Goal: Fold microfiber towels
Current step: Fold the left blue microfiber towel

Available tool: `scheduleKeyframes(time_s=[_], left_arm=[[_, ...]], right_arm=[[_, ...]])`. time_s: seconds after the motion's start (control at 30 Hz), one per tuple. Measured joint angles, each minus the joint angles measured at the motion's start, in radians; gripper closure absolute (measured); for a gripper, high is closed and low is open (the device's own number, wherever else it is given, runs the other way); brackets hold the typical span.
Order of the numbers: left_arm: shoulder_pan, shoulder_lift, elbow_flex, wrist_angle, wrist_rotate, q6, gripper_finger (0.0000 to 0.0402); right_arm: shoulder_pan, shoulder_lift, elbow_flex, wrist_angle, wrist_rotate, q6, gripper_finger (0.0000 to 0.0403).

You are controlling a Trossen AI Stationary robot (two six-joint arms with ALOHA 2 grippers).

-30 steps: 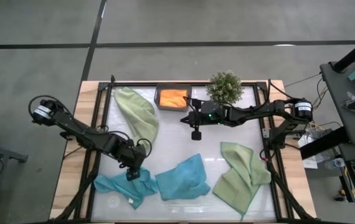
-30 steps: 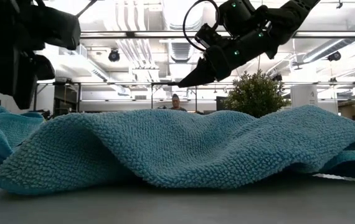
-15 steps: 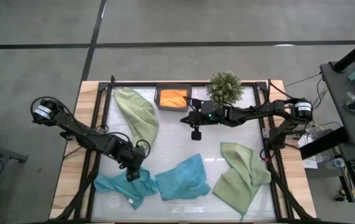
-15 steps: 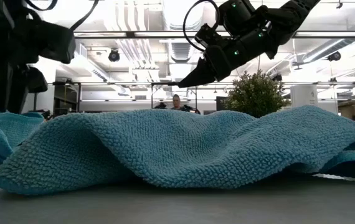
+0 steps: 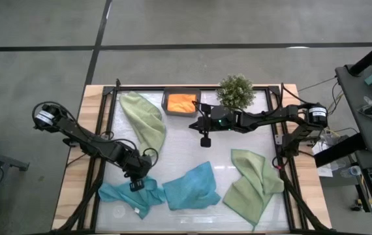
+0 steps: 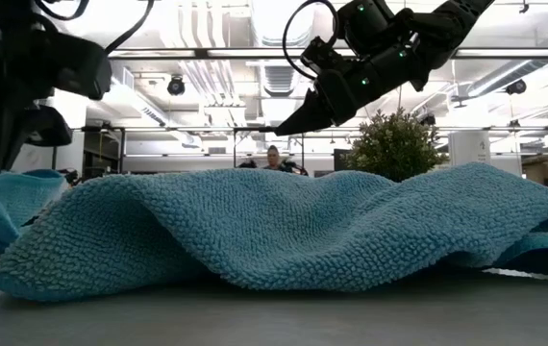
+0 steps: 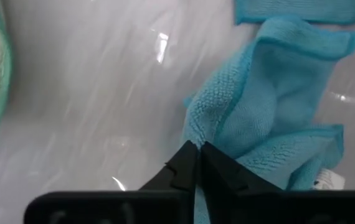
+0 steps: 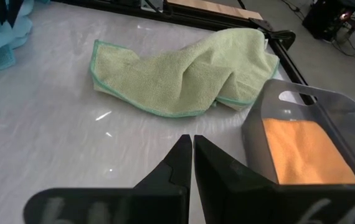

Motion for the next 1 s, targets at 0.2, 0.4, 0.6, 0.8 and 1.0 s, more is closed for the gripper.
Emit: scheduleKeyframes(time_s=[0.2,0.4,0.6,0.8,1.0], left_arm=[[0.0,-0.025,0.029,0.0,-0.027,0.081,0.0401],[0.001,-0.106,0.051,0.023,-0.165,0.167,0.0401],[0.002,-0.226,0.051,0.049,-0.419,0.207,0.0401],[0.023,-0.339,0.049,0.048,-0.671,0.208,0.0401],[0.064,-0.398,0.04,0.049,-0.78,0.253,0.0402]], right_arm=[[0.0,0.0,-0.01,-0.001,0.0,0.0,0.0392],[0.0,0.0,-0.015,-0.001,0.0,0.0,0.0392],[0.0,0.0,-0.015,-0.003,-0.007,0.111,0.039],[0.0,0.0,-0.016,0.045,-0.168,0.201,0.0355],[0.011,0.0,-0.016,0.156,-0.189,0.237,0.0282]])
